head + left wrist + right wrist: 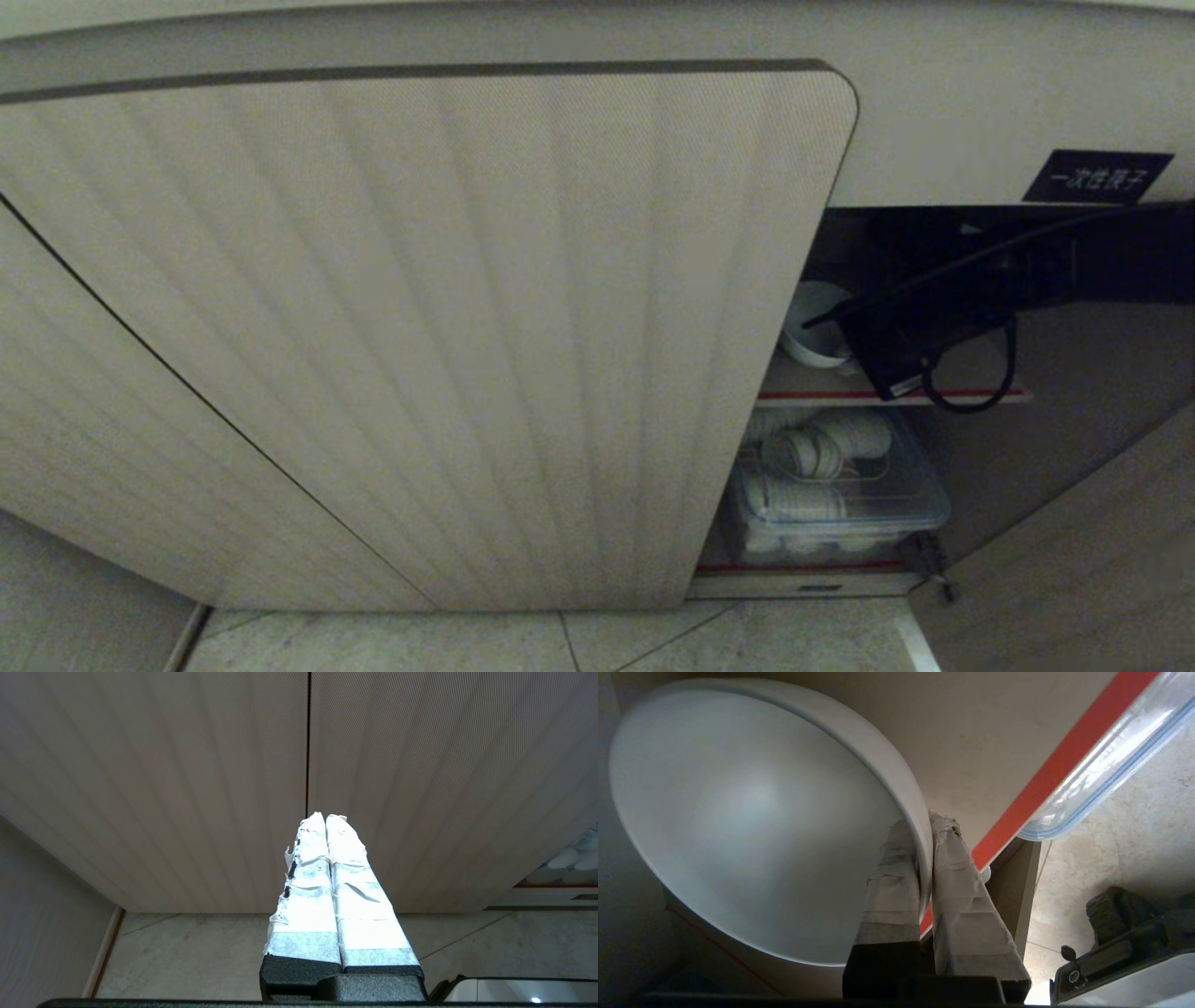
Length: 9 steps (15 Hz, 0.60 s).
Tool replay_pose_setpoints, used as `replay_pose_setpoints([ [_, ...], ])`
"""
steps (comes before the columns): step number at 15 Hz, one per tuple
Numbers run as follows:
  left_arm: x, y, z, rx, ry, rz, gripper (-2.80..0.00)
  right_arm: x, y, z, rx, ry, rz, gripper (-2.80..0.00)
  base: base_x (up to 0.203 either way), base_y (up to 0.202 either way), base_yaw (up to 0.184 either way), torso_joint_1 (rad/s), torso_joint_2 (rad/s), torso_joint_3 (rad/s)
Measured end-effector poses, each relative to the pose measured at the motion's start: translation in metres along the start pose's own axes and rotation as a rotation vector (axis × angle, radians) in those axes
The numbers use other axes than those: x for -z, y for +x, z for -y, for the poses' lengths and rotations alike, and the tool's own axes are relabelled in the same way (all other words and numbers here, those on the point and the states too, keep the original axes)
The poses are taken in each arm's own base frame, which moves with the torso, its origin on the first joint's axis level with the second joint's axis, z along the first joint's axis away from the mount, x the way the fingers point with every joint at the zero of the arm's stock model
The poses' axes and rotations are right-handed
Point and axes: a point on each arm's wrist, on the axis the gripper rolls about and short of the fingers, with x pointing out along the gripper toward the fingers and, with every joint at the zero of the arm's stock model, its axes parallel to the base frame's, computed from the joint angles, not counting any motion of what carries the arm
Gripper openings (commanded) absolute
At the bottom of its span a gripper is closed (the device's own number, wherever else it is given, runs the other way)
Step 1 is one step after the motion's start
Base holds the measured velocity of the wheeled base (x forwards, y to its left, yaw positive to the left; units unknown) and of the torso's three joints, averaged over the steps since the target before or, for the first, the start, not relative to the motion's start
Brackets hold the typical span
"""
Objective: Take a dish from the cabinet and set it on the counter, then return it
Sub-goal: Put it back into the cabinet
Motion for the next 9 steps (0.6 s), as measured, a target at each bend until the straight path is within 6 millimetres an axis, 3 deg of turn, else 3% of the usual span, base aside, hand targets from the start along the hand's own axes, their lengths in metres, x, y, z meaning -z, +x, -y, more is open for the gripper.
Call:
replay_pose_setpoints([
  [9,0.0,0.0,0.0,0.0,0.0,0.0,-2.8,-0.0003,0.0034,0.0012,0.008,0.001,-0.001,-2.8,0.0,0.0,0.0,0.0,0.0,0.0],
])
